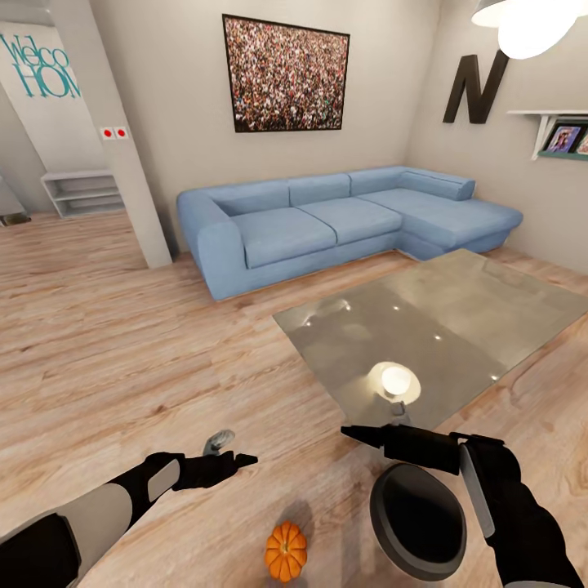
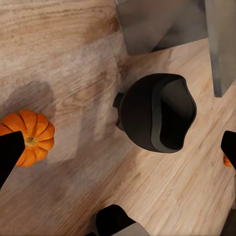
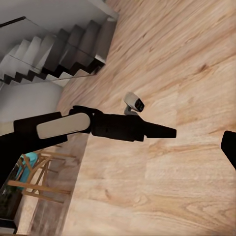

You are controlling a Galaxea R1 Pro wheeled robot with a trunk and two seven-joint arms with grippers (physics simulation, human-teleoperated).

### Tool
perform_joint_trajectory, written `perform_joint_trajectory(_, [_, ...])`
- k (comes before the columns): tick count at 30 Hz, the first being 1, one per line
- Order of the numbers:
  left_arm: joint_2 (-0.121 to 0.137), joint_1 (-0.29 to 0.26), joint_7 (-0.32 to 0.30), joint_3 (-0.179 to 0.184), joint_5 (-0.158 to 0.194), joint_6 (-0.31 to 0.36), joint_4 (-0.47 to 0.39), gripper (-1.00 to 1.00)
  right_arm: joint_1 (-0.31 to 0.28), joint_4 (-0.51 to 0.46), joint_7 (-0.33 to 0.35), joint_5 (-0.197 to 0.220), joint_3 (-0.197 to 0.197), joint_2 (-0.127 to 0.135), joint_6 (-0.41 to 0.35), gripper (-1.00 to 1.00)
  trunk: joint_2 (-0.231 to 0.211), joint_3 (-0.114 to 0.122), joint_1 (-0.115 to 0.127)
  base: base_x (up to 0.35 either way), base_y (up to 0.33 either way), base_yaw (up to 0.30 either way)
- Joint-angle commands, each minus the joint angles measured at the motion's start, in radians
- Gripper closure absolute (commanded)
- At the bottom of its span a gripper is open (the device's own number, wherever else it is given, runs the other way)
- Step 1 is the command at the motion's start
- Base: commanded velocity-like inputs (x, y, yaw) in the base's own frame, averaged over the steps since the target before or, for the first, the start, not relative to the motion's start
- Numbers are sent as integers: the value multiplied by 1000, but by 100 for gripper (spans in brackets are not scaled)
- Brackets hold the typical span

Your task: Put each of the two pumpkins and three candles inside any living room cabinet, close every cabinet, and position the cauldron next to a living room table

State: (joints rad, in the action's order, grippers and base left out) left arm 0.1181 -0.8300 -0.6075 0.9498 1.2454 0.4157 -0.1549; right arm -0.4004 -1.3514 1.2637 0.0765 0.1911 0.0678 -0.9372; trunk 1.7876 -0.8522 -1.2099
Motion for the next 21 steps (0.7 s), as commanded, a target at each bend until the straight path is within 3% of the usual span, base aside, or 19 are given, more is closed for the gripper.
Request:
perform_joint_trajectory(1, [-1, 0, 0, 0, 0, 0, 2, -100, 0, 0, 2, 2, 0, 1, 0, -100, 7, -3, -4, 0, 0, 0])
perform_joint_trajectory(21, [-8, -1, 3, 0, 1, -2, 21, -100, 0, 3, 6, 11, 2, 1, -2, -100, 147, -66, -81, 0, 0, 0])
